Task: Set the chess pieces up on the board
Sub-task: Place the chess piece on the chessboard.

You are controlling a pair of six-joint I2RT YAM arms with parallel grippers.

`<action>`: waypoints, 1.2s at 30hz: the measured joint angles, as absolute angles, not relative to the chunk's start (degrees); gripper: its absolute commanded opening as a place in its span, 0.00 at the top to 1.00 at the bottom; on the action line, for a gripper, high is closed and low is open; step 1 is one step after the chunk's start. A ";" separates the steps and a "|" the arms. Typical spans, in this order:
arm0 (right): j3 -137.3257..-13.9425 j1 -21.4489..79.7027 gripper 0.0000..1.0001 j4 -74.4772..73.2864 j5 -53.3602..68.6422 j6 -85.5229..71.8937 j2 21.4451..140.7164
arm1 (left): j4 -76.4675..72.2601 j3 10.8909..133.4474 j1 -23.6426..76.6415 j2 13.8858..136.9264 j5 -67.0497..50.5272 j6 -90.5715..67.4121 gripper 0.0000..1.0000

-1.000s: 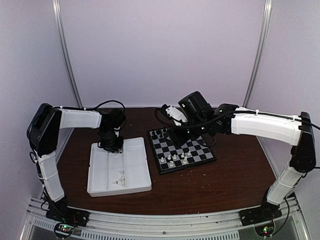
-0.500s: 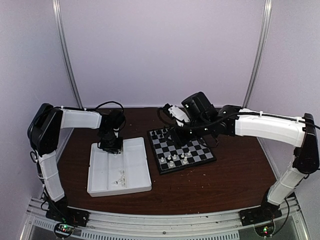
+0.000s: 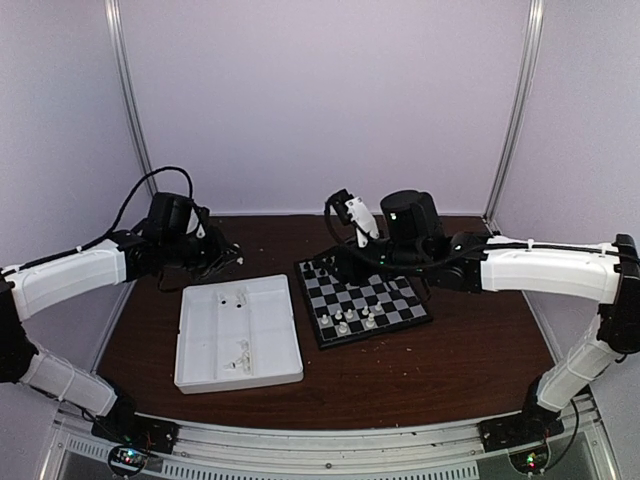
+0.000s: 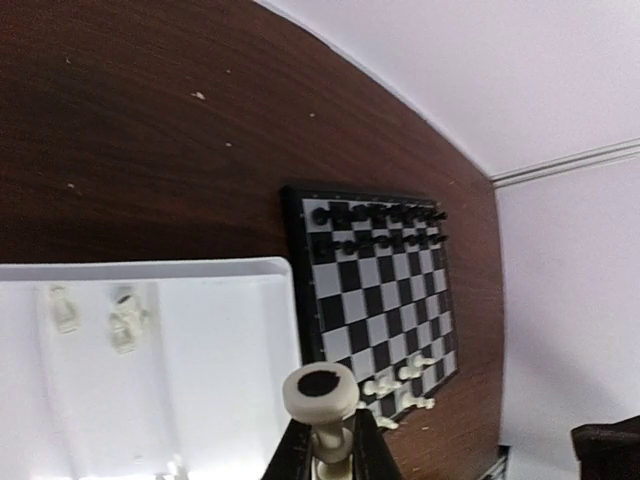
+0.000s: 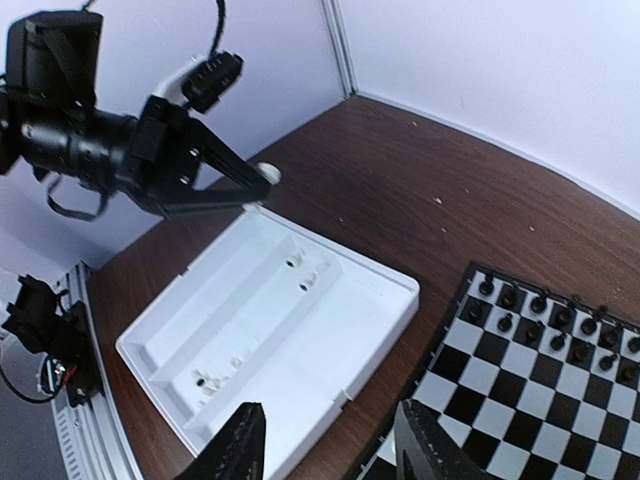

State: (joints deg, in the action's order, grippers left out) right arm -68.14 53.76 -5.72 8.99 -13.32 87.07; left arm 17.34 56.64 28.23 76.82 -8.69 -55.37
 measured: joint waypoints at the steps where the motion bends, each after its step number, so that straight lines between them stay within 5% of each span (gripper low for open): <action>1: -68.10 54.19 0.53 -3.14 9.19 -13.65 87.53 | 14.31 54.98 28.23 76.05 -9.72 -58.43 0.95; 17: -71.85 58.13 0.51 18.65 11.09 -16.80 102.15 | -24.45 43.88 34.22 79.07 -13.98 -91.31 0.92; 36: -73.19 54.59 0.62 23.97 11.60 -21.43 106.24 | -30.37 43.59 36.12 80.42 -13.96 -95.50 0.89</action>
State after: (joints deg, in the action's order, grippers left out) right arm -73.19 54.59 23.97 11.60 -21.43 106.24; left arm -30.37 43.59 36.12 80.42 -13.96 -95.50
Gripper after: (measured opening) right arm 0.380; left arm 0.108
